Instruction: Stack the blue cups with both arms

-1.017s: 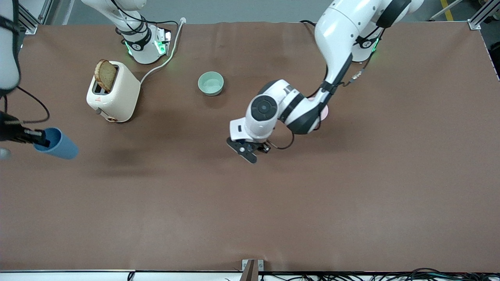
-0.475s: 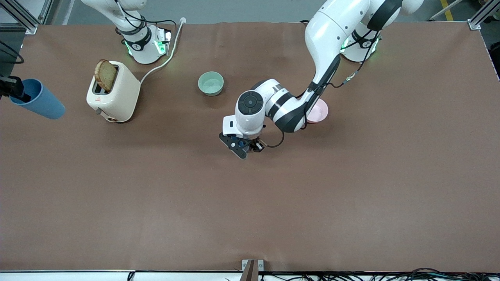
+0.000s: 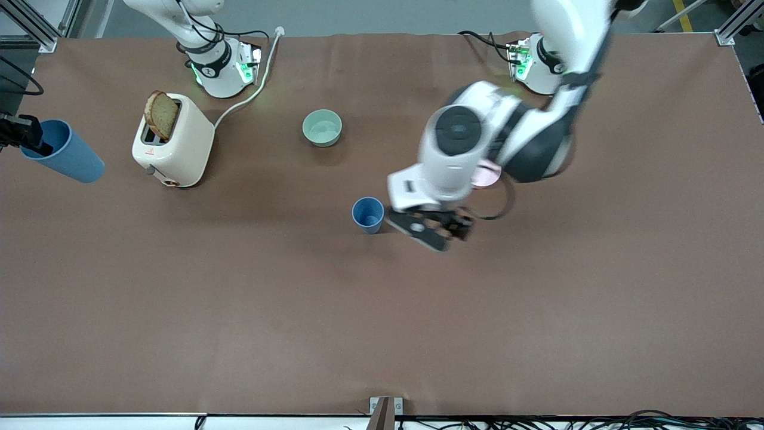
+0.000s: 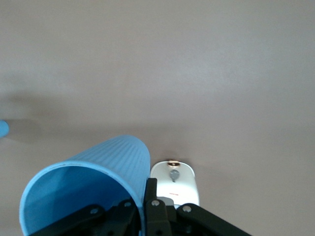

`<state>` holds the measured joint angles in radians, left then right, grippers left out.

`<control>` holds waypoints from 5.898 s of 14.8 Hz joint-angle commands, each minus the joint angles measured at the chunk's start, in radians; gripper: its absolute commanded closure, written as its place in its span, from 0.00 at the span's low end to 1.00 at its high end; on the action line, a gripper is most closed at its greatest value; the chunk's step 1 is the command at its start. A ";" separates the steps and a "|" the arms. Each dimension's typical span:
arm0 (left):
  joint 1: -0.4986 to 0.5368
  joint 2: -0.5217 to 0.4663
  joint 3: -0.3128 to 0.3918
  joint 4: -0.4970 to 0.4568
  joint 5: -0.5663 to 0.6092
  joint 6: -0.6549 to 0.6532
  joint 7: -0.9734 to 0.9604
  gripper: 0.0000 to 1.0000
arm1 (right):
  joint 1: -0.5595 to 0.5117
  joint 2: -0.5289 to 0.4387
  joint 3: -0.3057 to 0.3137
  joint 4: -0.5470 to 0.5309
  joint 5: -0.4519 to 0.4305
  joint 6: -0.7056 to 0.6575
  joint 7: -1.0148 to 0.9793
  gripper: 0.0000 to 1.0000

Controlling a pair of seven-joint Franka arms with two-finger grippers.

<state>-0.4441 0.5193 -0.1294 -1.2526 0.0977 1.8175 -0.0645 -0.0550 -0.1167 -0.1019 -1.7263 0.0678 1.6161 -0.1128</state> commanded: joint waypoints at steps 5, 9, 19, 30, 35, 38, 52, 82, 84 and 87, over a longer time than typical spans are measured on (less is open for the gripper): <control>0.326 -0.125 -0.012 -0.037 0.002 -0.018 -0.060 0.00 | 0.280 0.130 -0.001 0.060 0.049 0.132 0.411 1.00; 0.375 -0.226 0.060 -0.042 -0.018 -0.069 -0.057 0.00 | 0.436 0.208 -0.002 0.060 0.075 0.235 0.574 1.00; 0.366 -0.464 0.172 -0.264 -0.136 -0.147 -0.040 0.00 | 0.725 0.419 -0.001 0.059 0.076 0.435 0.784 1.00; 0.381 -0.489 0.165 -0.320 -0.108 -0.067 0.040 0.00 | 0.836 0.511 -0.001 0.022 0.081 0.522 0.843 1.00; 0.381 -0.487 0.163 -0.318 -0.113 -0.069 0.052 0.00 | 0.846 0.557 -0.002 0.022 0.090 0.593 0.864 1.00; 0.381 -0.487 0.163 -0.318 -0.116 -0.070 0.040 0.00 | 0.850 0.560 -0.002 0.019 0.090 0.593 0.864 1.00; 0.378 -0.499 0.159 -0.289 -0.144 -0.181 -0.008 0.00 | 0.821 0.539 -0.010 0.008 0.089 0.582 0.860 0.05; 0.372 -0.496 0.155 -0.252 -0.113 -0.216 -0.006 0.00 | -0.043 0.003 -0.012 0.111 -0.057 -0.082 -0.007 0.00; 0.373 -0.495 0.155 -0.252 -0.115 -0.216 -0.008 0.00 | -0.040 0.009 -0.010 0.152 -0.054 -0.114 -0.018 0.00; 0.372 -0.495 0.155 -0.252 -0.115 -0.216 -0.011 0.00 | -0.037 0.043 -0.007 0.211 -0.062 -0.143 -0.045 0.00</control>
<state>-0.0701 0.0223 0.0264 -1.5224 -0.0085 1.6201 -0.0782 -0.0828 -0.1082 -0.1212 -1.5712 0.0289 1.4979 -0.1329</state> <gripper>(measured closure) 0.000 0.000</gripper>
